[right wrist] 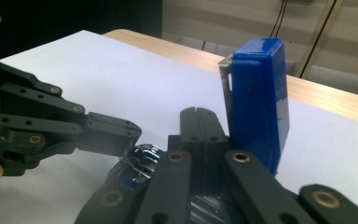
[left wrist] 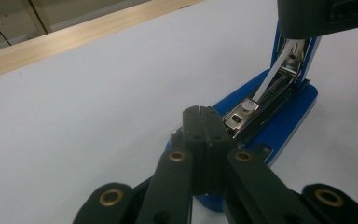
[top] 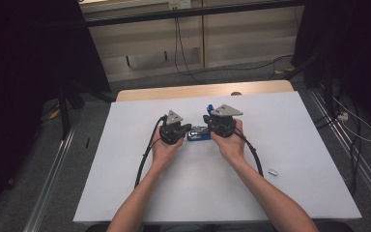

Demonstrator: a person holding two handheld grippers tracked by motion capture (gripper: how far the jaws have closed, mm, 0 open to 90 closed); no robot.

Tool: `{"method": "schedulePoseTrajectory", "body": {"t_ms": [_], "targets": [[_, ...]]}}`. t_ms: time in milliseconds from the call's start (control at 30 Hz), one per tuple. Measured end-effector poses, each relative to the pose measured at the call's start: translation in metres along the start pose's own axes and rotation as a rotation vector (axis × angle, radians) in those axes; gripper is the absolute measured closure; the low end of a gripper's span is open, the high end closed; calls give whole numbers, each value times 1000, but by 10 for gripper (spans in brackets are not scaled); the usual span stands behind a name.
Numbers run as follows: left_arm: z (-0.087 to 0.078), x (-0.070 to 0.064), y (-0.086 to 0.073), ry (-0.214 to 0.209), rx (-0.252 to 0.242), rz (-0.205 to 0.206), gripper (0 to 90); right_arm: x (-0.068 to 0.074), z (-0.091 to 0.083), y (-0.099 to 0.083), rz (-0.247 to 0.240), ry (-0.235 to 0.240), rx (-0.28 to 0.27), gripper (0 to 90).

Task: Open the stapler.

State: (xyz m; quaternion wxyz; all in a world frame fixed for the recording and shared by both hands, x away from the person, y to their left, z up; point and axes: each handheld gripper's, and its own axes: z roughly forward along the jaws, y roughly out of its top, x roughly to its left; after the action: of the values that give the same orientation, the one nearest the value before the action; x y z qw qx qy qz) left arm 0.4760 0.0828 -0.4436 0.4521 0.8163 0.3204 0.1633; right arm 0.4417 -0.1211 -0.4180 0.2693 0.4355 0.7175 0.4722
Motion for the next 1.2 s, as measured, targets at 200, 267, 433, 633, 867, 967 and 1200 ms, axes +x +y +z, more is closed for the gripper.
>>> {"method": "schedulePoseTrajectory", "body": {"t_ms": [200, 267, 433, 633, 867, 967, 1200], "targets": [[0, 0, -1, -7, -2, -16, 900, 0, -1, 0, -1, -8, -5, 900], [0, 0, 0, -7, -3, -15, 900, 0, -1, 0, -1, -6, -4, 900], [0, 0, 0, -5, -3, -12, 900, 0, -1, 1, 2, -7, -9, 900], [0, 0, 0, -4, -1, -12, 900, 0, -1, 1, -1, -10, -9, 900], [0, 0, 0, -1, 0, -11, 900, -6, -5, 2, 8, -33, -11, 900], [0, 0, 0, -2, 0, -9, 900, -8, -6, 2, 7, -37, -10, 900], [0, -1, 0, -1, 2, -6, 900, -9, -11, 8, 1, -53, -32, 900]]}}
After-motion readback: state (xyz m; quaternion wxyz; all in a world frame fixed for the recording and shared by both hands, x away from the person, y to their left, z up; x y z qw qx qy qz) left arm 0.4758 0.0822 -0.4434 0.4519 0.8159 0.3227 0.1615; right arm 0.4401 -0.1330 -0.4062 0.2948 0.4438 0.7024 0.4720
